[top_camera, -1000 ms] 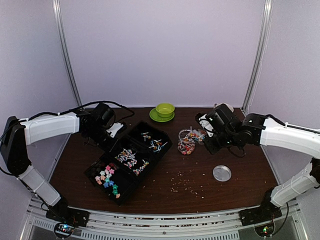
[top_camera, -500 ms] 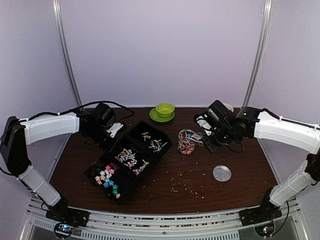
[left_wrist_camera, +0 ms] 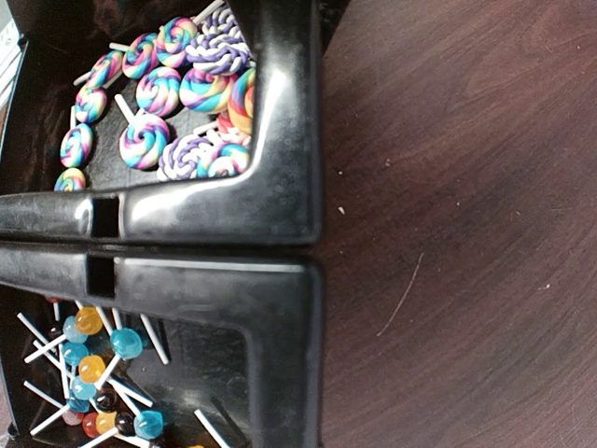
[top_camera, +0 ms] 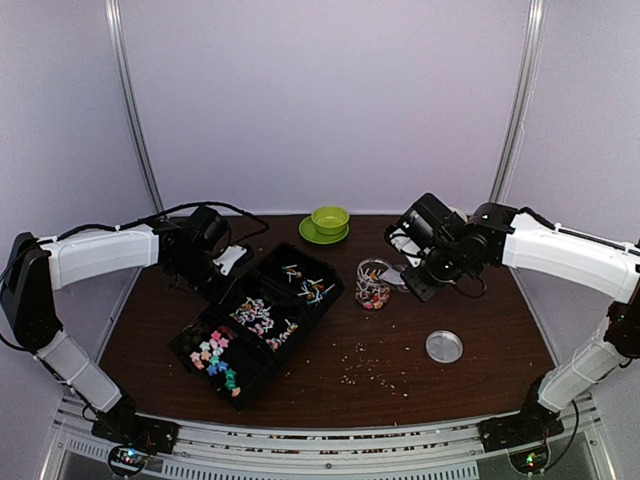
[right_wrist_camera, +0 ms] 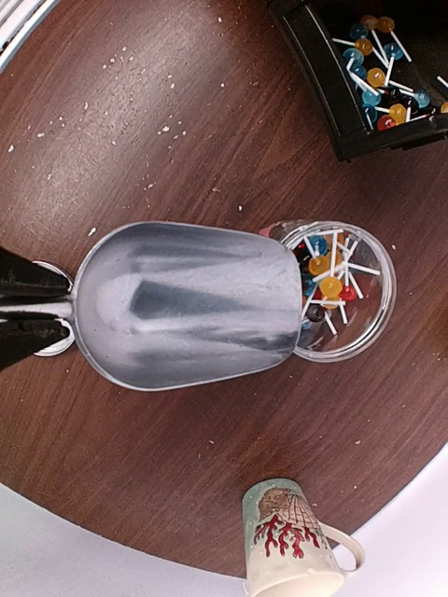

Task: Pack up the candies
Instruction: Place the fake candies in the packing bottle.

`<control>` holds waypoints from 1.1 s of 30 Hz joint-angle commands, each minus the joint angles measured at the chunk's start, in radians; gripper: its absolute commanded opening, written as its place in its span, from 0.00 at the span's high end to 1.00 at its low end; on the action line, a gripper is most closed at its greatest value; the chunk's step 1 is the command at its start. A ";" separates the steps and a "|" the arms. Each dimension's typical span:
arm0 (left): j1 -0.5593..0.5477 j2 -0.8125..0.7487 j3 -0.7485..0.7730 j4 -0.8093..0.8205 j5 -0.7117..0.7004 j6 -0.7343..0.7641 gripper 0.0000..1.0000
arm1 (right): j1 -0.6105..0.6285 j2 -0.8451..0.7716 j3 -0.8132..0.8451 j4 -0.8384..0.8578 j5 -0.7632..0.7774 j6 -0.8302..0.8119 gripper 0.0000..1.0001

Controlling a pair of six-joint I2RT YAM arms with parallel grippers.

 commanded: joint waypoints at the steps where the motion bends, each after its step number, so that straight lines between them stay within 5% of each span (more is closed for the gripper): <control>1: 0.007 -0.034 0.051 0.058 0.044 -0.021 1.00 | -0.006 0.017 0.055 -0.040 0.001 -0.010 1.00; 12: 0.010 -0.031 0.050 0.057 0.039 -0.023 1.00 | -0.006 0.050 0.108 -0.077 0.019 -0.014 1.00; 33: 0.122 0.045 0.062 0.033 -0.004 -0.034 1.00 | -0.006 -0.093 -0.094 0.227 0.098 0.031 1.00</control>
